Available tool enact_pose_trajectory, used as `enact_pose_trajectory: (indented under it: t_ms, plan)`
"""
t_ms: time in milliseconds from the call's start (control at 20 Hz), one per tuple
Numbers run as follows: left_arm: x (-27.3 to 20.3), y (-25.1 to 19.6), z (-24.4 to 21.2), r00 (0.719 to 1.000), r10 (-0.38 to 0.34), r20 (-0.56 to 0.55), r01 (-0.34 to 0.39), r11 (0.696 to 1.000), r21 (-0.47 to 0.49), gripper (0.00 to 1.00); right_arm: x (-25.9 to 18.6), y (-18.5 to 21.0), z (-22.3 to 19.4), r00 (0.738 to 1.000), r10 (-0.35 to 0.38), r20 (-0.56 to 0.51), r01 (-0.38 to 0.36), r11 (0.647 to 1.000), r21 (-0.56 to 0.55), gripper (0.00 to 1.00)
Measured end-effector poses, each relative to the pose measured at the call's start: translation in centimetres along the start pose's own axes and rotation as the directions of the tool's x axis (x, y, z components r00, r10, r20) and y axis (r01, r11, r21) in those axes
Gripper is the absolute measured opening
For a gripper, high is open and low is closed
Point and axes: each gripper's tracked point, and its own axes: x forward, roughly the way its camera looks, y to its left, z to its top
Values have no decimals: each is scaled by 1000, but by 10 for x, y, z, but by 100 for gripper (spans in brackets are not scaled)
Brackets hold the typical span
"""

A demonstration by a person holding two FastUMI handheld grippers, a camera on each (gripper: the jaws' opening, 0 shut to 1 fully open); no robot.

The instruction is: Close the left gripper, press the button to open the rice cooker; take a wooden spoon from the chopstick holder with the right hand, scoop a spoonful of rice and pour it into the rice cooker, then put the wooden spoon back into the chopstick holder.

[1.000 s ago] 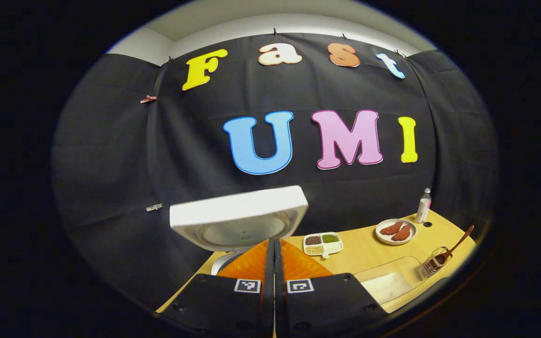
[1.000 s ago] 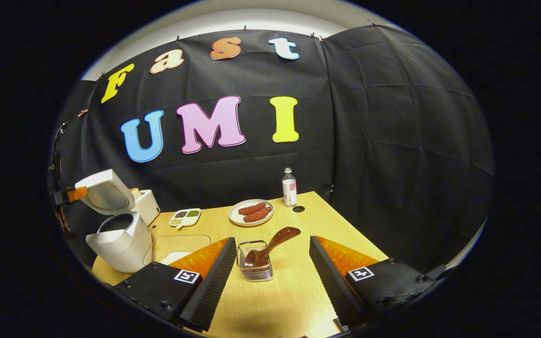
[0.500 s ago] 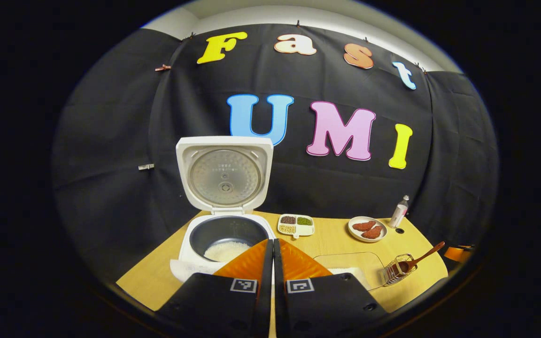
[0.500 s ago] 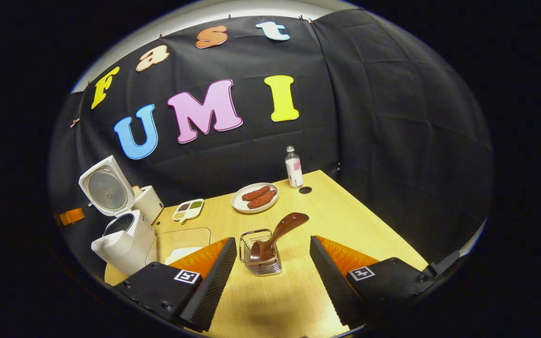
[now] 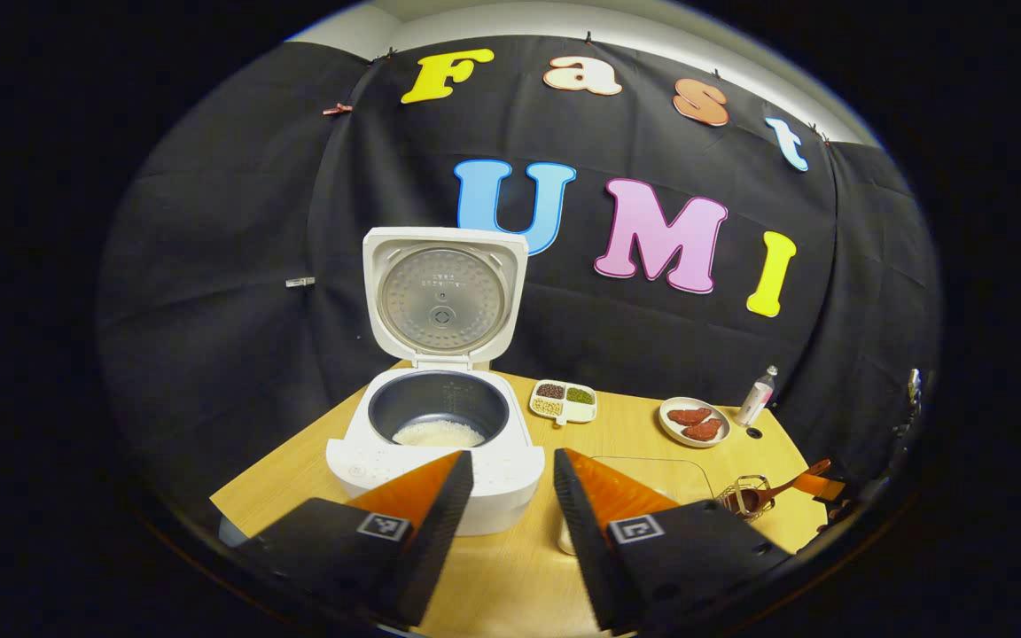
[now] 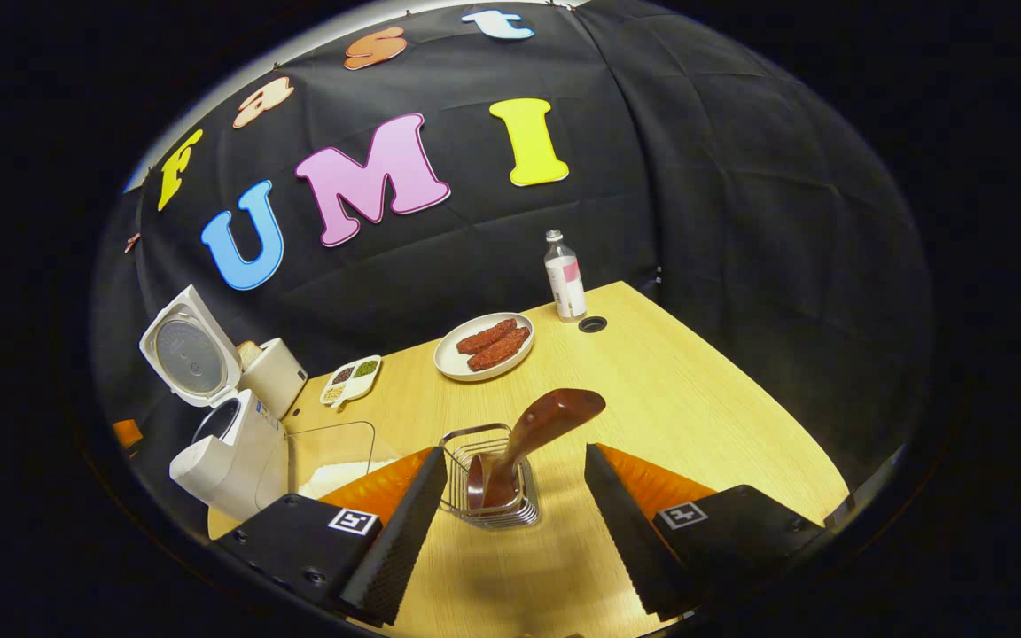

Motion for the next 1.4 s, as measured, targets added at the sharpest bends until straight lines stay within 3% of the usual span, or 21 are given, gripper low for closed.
enact_pose_trajectory:
  t_ms: [100, 500, 550, 650, 800, 850, 1050, 1400]
  plan:
    - [-6, -5, -6, 1000, 23, -11, -23, 1000, 16, 88, 17, -4, -3, 1000, 17, -16, -17, 999, 29, 98]
    - [-30, -35, -57, 989, 92, -115, -85, 995, 59, 90, 71, -3, -5, 997, 72, -28, -67, 989, 135, 95]
    - [-32, -38, -62, 988, 92, -125, -84, 994, 68, 90, 73, -1, -2, 997, 75, -22, -71, 986, 150, 89]
    - [-34, -45, -71, 986, 93, -141, -82, 993, 83, 90, 77, 0, 3, 997, 73, 5, -73, 985, 158, 57]
    - [-33, -52, -77, 984, 89, -154, -79, 994, 74, 89, 80, 3, 0, 997, 73, -11, -70, 981, 180, 28]
    - [-32, -56, -77, 984, 85, -155, -76, 995, 66, 89, 69, 6, 1, 996, 83, -33, -74, 976, 206, 31]
    - [-23, -65, -77, 986, 70, -149, -62, 996, 56, 89, 84, 10, 1, 993, 102, -64, -83, 963, 255, 25]
    - [-19, -69, -76, 990, 39, -139, -34, 999, 35, 90, 66, 32, 47, 991, 133, 16, -134, 975, 179, 22]
